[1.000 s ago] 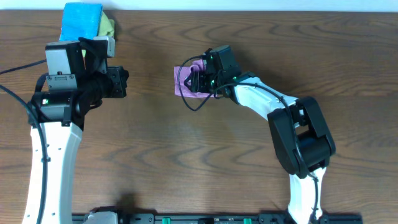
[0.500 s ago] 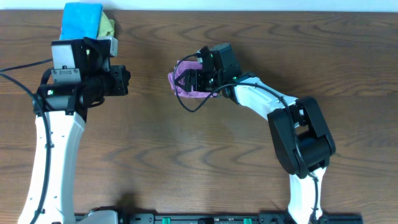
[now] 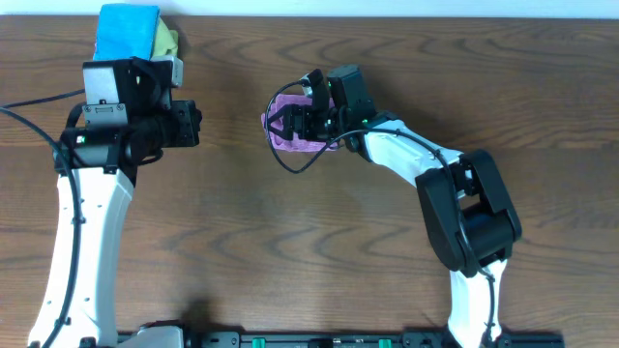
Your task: Fold the cloth
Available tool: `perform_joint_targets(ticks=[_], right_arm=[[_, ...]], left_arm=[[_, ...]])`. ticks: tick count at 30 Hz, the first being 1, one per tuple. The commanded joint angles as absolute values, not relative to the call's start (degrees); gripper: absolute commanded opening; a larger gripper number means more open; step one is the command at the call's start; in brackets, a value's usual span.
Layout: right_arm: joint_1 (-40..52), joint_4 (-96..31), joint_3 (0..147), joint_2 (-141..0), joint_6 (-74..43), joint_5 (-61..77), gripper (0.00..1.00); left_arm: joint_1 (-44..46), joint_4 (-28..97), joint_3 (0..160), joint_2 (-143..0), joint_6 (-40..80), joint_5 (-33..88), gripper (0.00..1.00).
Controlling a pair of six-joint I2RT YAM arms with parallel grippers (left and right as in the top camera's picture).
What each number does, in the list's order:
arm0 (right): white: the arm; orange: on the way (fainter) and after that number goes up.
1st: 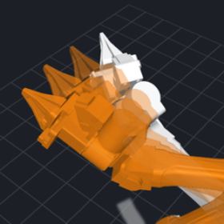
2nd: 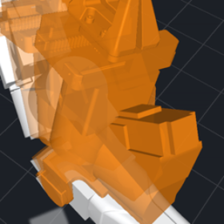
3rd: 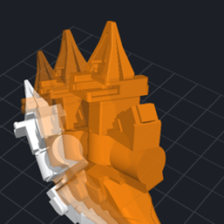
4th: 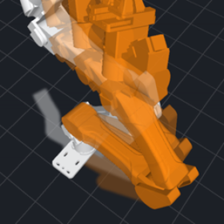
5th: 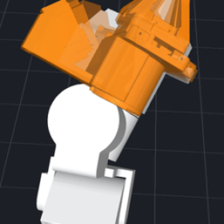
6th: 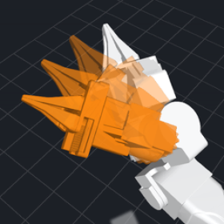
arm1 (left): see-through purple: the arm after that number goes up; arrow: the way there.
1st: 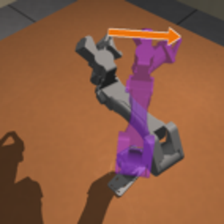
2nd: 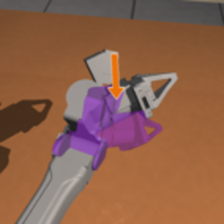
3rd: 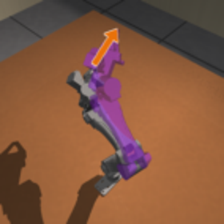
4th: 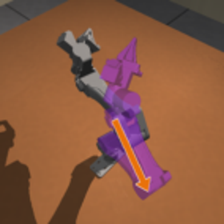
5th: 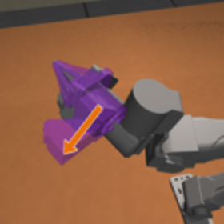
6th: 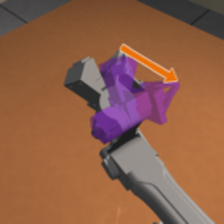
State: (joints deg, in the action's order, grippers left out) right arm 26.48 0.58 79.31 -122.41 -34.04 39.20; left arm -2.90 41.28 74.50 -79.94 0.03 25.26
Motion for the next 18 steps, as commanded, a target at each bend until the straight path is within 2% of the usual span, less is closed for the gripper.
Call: perform_joint_targets(ticks=[1,3,8,18], right_arm=[[27.77,0.69,79.18,-122.91,-33.15,36.18,0.93],[28.27,1.26,79.18,-122.96,-33.08,33.78,0.96],[29.34,7.55,79.18,-124.42,-33.19,34.96,0.96],[28.8,14.96,79.18,-131.15,-41.23,38.22,0.99]], left_arm=[[-2.98,41.12,74.35,-80.51,0.21,24.71,0.06],[-2.98,41.17,74.35,-80.51,0.21,24.71,0.06],[-2.98,41.19,74.35,-80.51,0.21,25.1,0.06],[-2.98,41.58,74.35,-80.51,0.23,25.17,0.06]])
